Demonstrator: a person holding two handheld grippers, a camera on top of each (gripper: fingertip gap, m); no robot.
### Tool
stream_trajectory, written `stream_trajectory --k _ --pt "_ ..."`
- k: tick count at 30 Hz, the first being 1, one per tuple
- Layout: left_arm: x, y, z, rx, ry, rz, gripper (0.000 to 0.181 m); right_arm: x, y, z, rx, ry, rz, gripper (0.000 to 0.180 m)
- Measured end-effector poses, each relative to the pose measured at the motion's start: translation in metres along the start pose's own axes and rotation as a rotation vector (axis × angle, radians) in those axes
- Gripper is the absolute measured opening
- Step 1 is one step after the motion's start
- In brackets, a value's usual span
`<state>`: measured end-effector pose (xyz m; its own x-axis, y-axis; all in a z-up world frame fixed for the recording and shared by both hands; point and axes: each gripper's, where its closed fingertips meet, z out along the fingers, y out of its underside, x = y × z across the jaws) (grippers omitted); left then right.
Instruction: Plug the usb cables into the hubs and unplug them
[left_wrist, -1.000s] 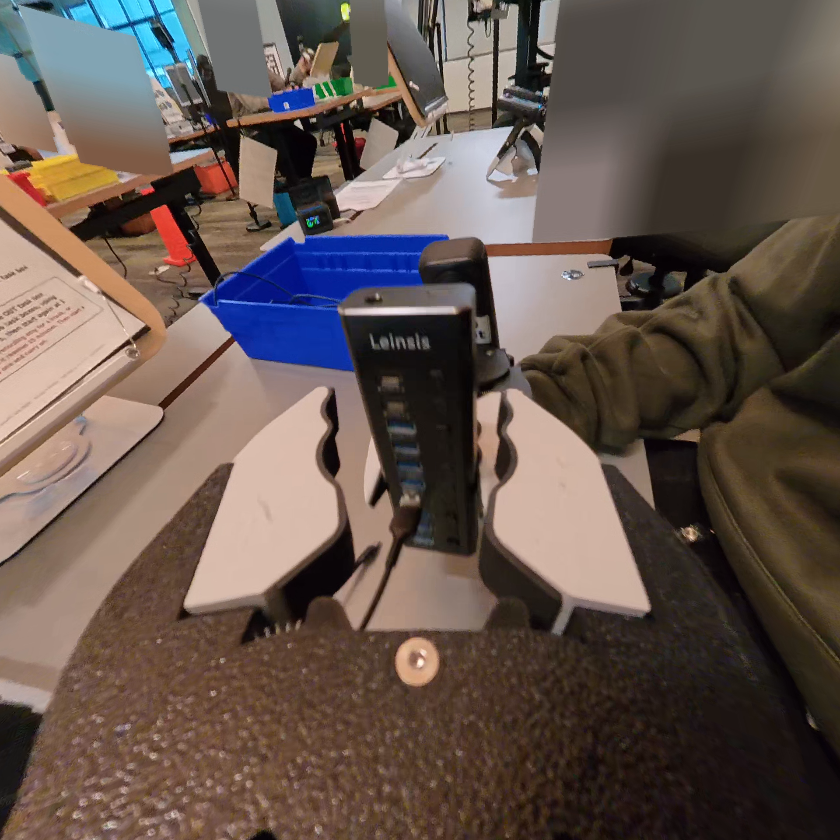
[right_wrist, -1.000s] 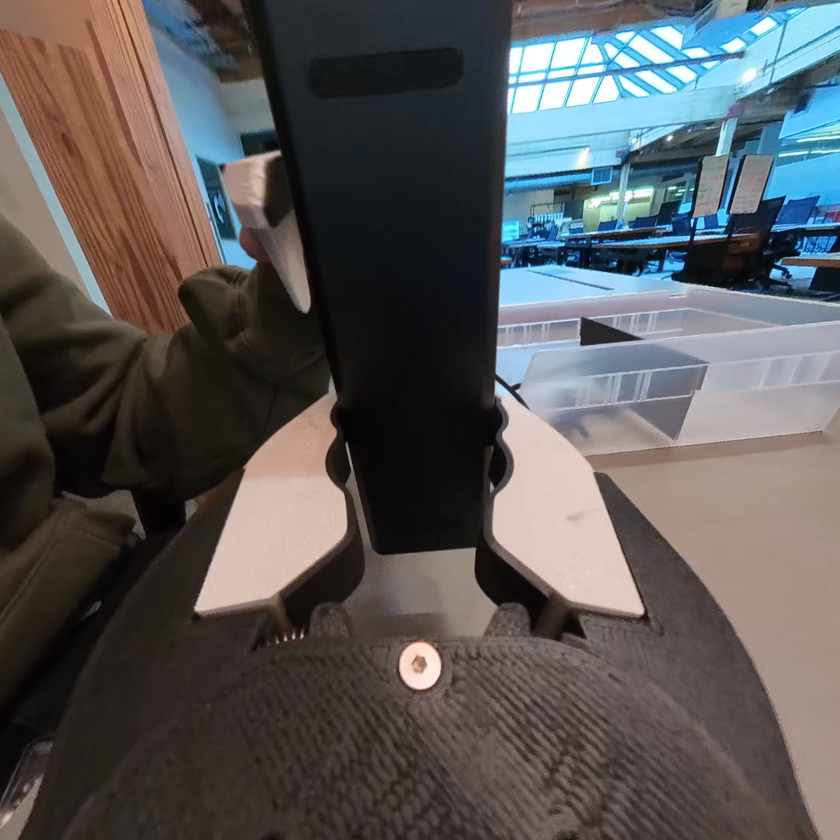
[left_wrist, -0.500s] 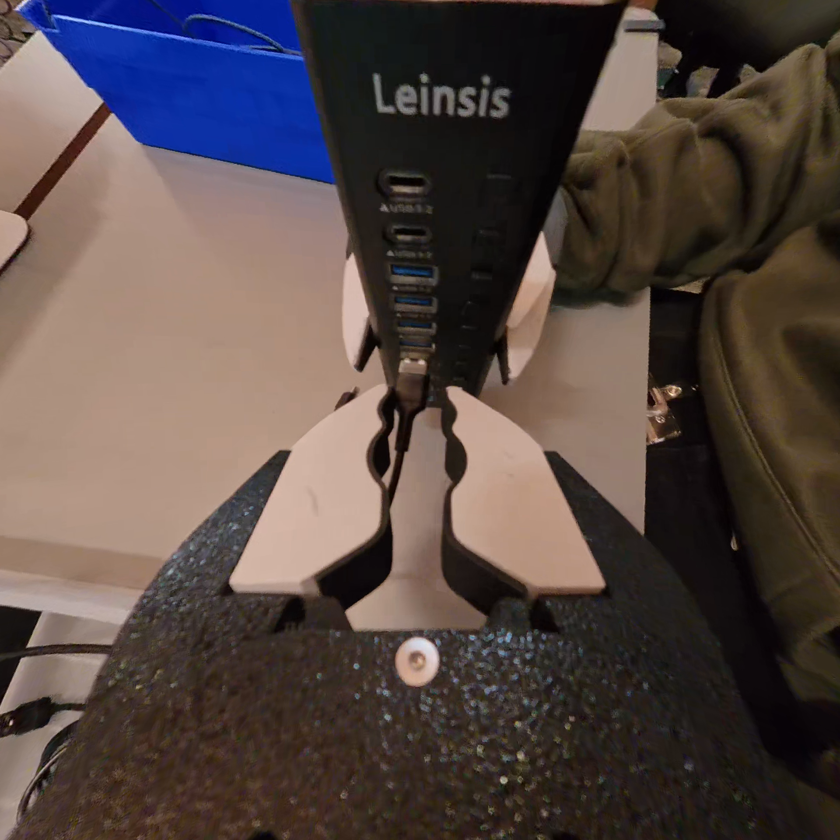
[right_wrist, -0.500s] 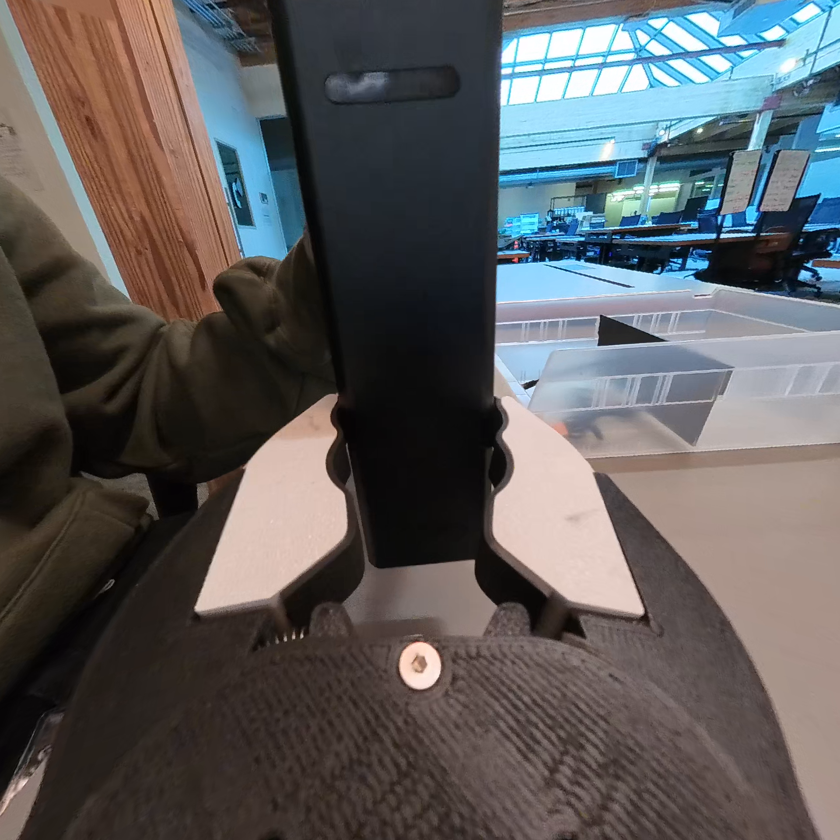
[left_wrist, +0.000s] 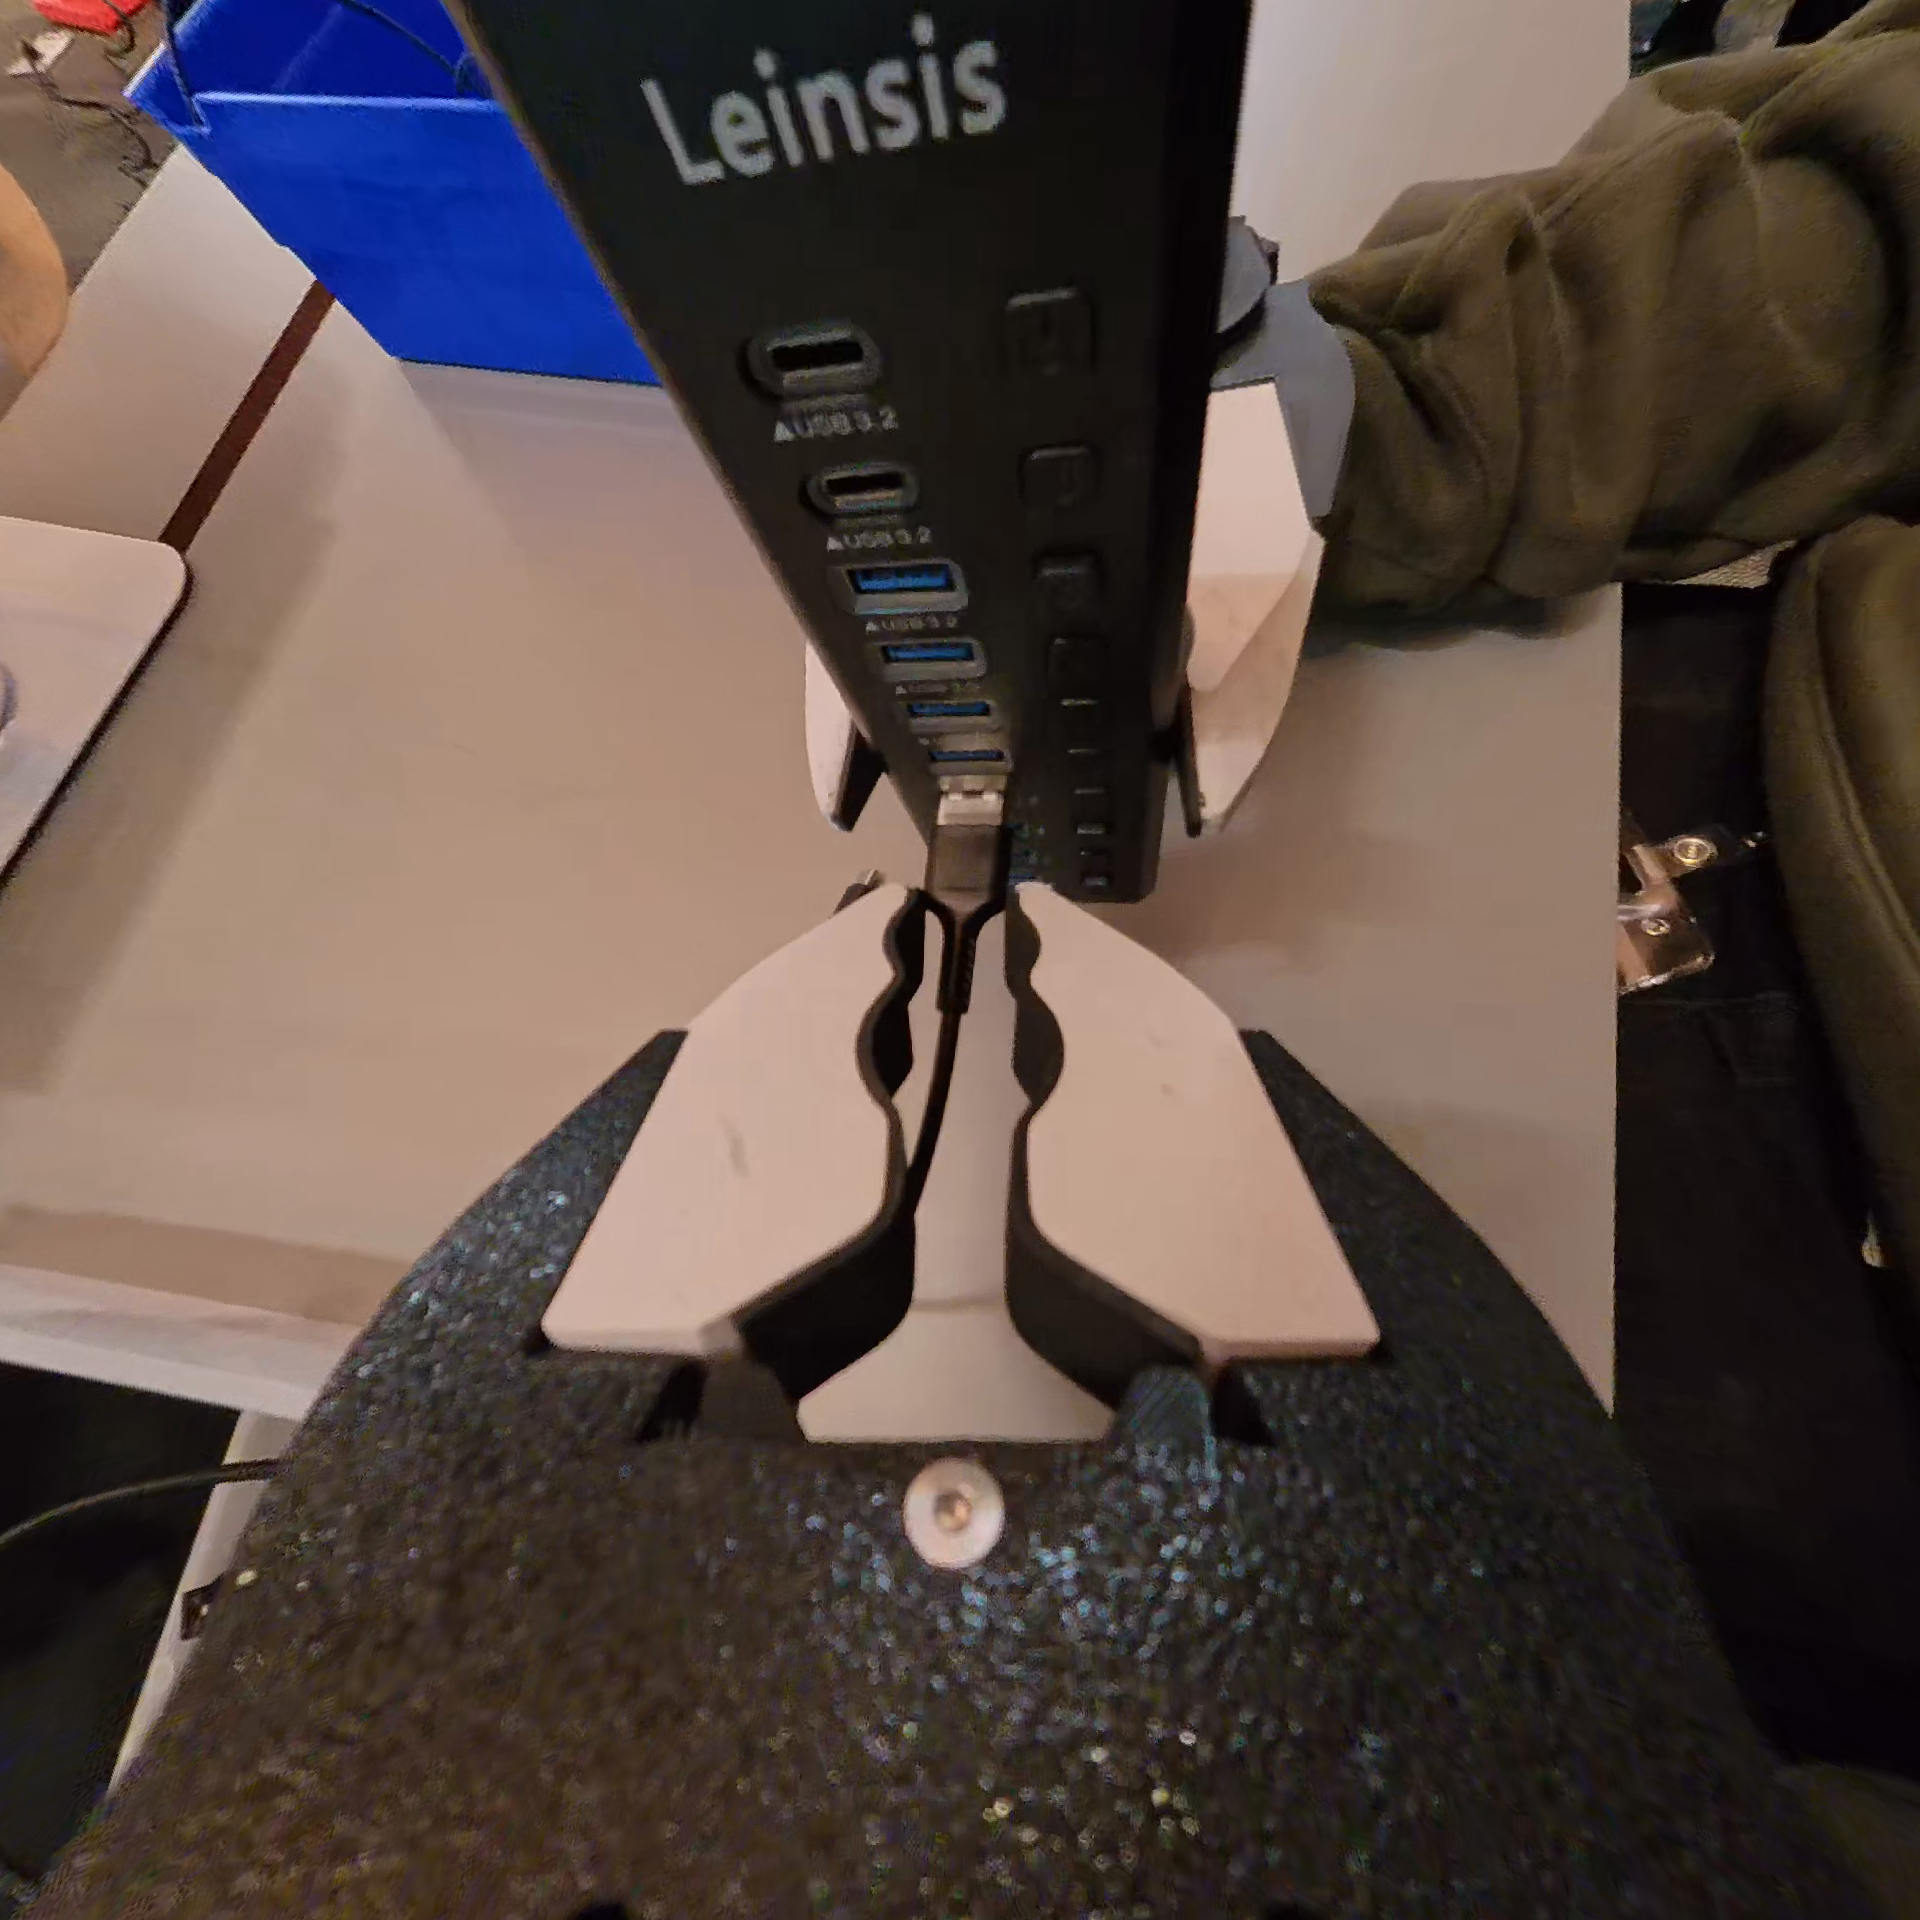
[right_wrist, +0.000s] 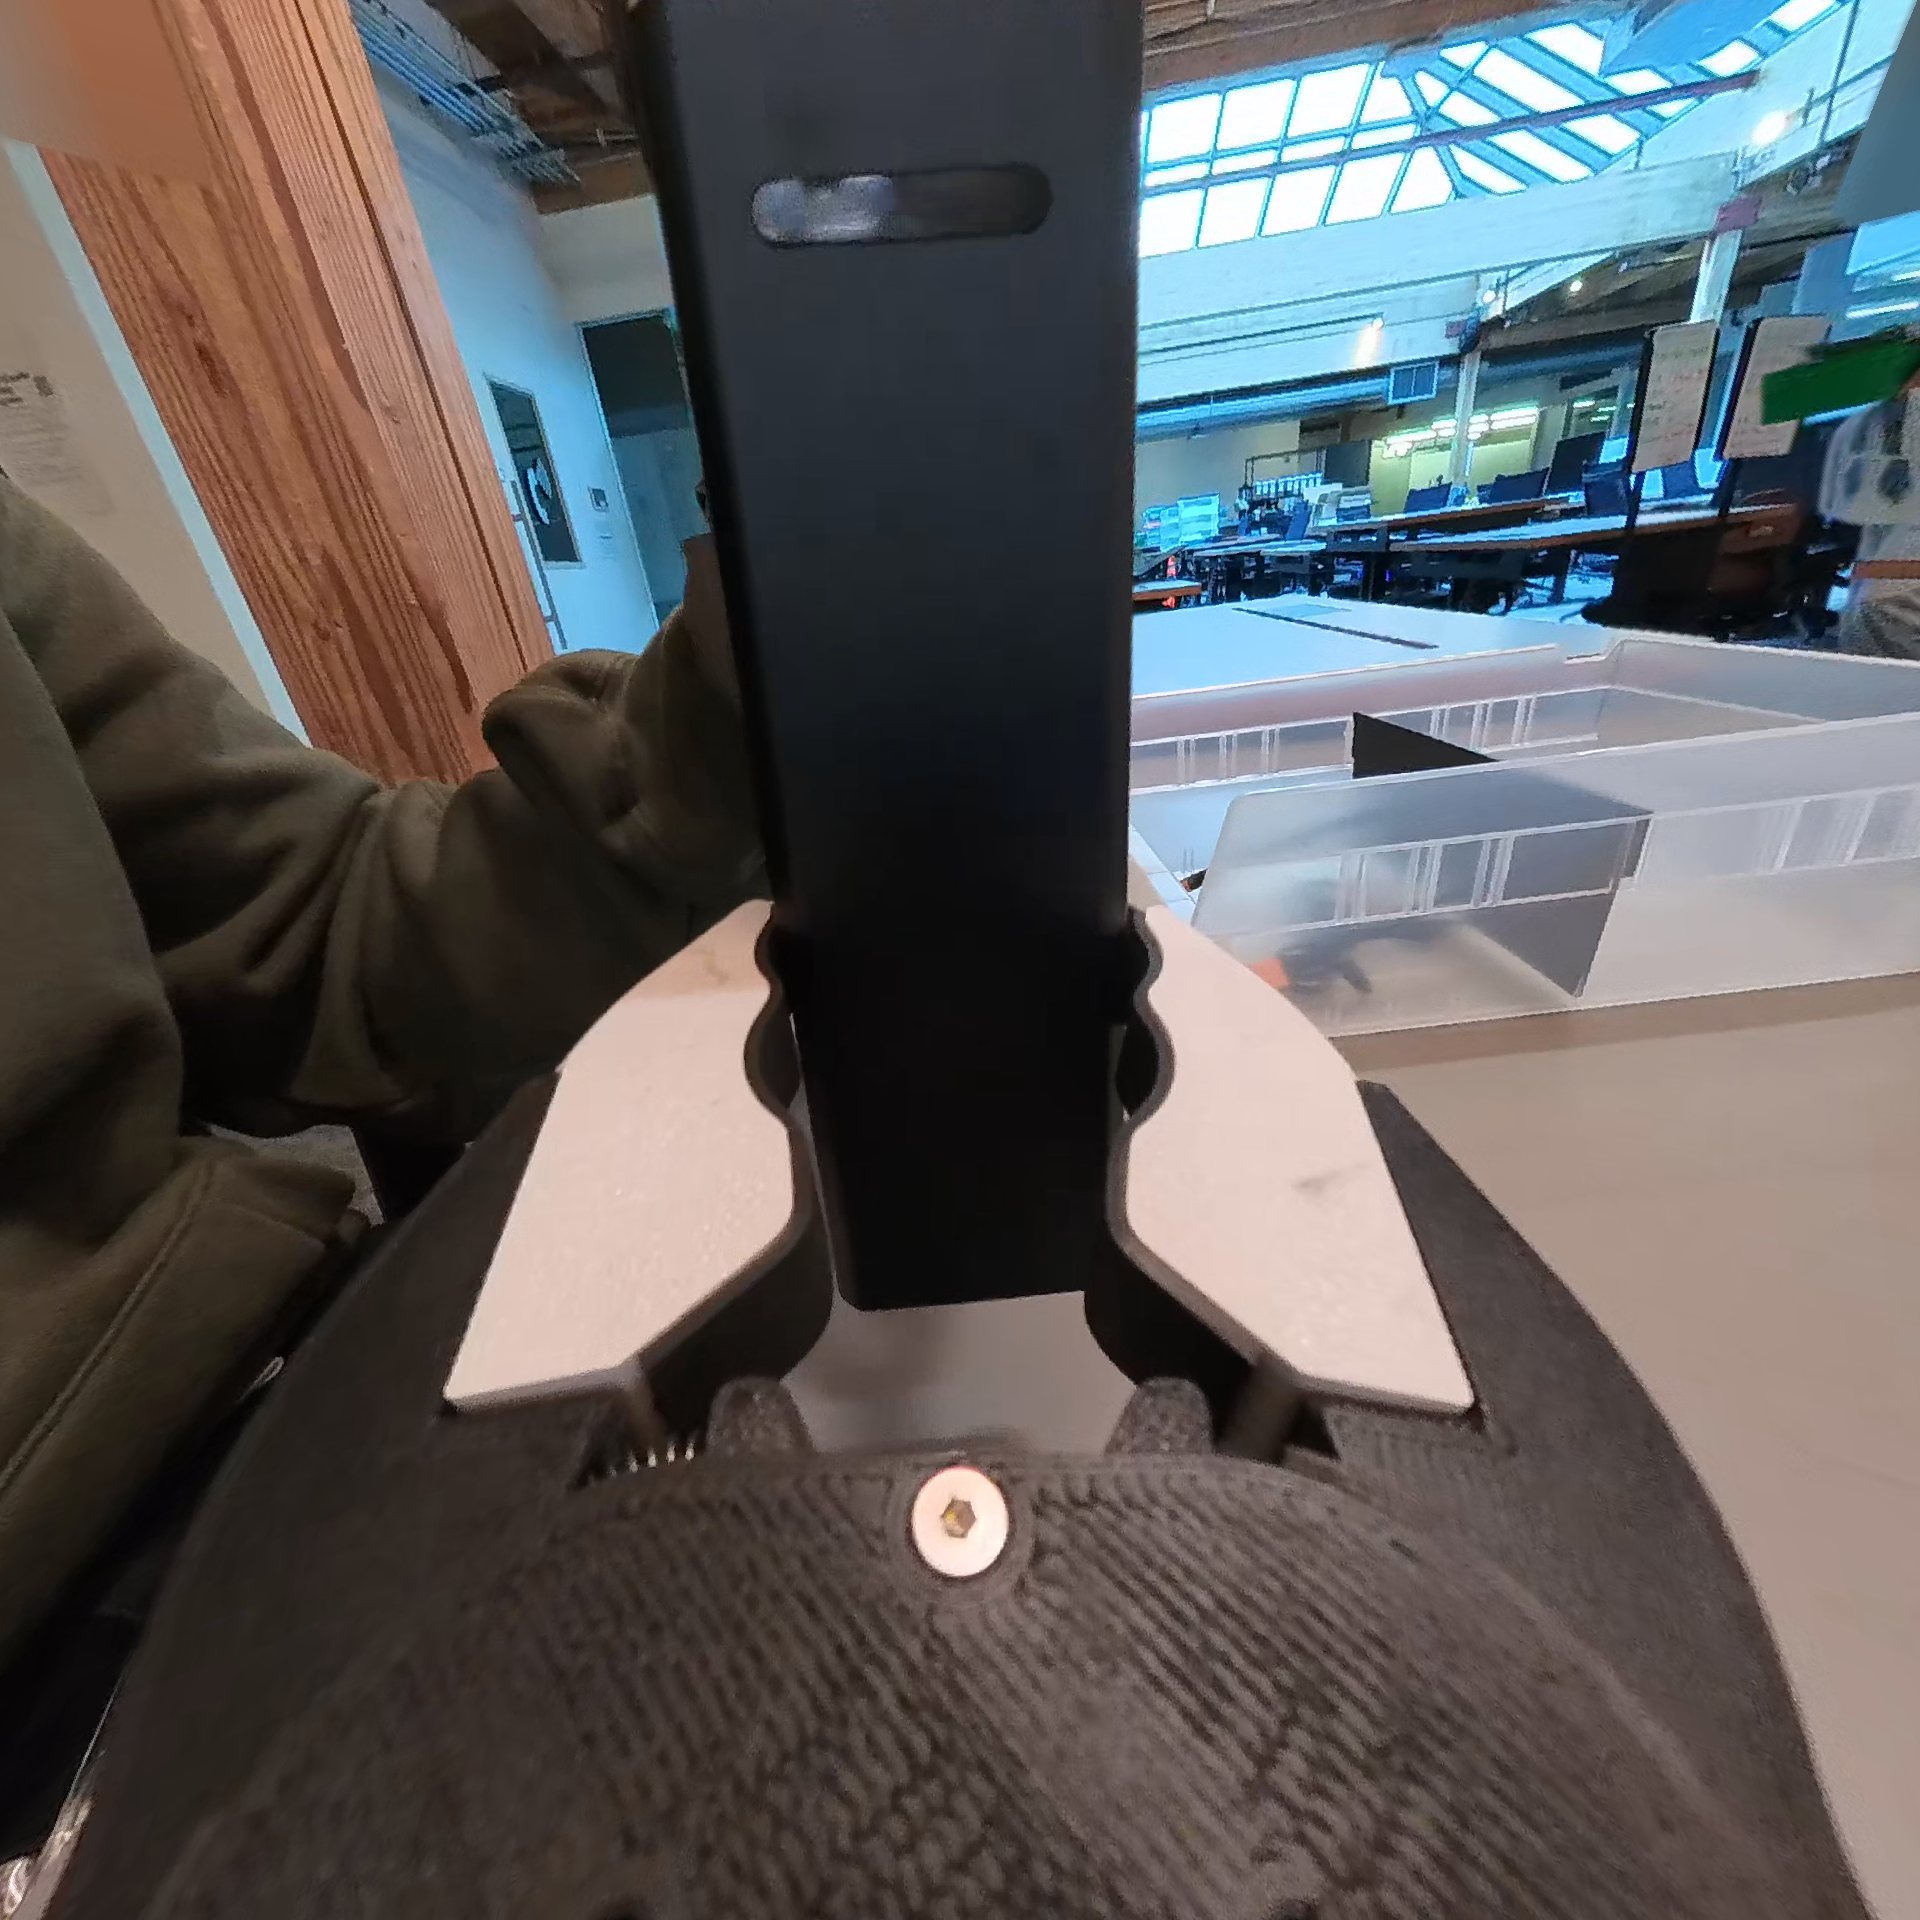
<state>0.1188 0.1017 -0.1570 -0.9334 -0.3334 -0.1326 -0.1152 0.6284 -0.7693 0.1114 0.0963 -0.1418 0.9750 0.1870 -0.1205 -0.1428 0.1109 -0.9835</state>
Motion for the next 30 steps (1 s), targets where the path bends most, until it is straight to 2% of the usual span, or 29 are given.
stream_trajectory --k 5,13,18,22,25,30 --pt "-0.006 -0.009 0.004 0.069 -0.007 -0.099 0.013 0.007 -0.007 -0.006 0.059 0.017 0.048 0.061" --pt "-0.007 -0.013 0.007 0.188 0.078 -0.208 0.013 0.008 -0.009 -0.009 0.083 0.005 0.073 0.061" --pt "-0.010 -0.027 0.003 0.389 0.202 -0.368 0.013 0.009 -0.011 -0.011 0.096 0.008 0.070 0.060" --pt "-0.008 -0.024 0.002 0.304 0.117 -0.229 0.013 0.006 -0.010 -0.010 0.085 -0.002 0.056 0.060" --pt "-0.010 -0.025 0.002 0.305 0.101 -0.242 0.013 0.009 -0.011 -0.010 0.093 0.011 0.065 0.060" --pt "-0.008 -0.028 0.002 0.369 0.170 -0.297 0.013 0.007 -0.011 -0.011 0.099 -0.002 0.068 0.060"
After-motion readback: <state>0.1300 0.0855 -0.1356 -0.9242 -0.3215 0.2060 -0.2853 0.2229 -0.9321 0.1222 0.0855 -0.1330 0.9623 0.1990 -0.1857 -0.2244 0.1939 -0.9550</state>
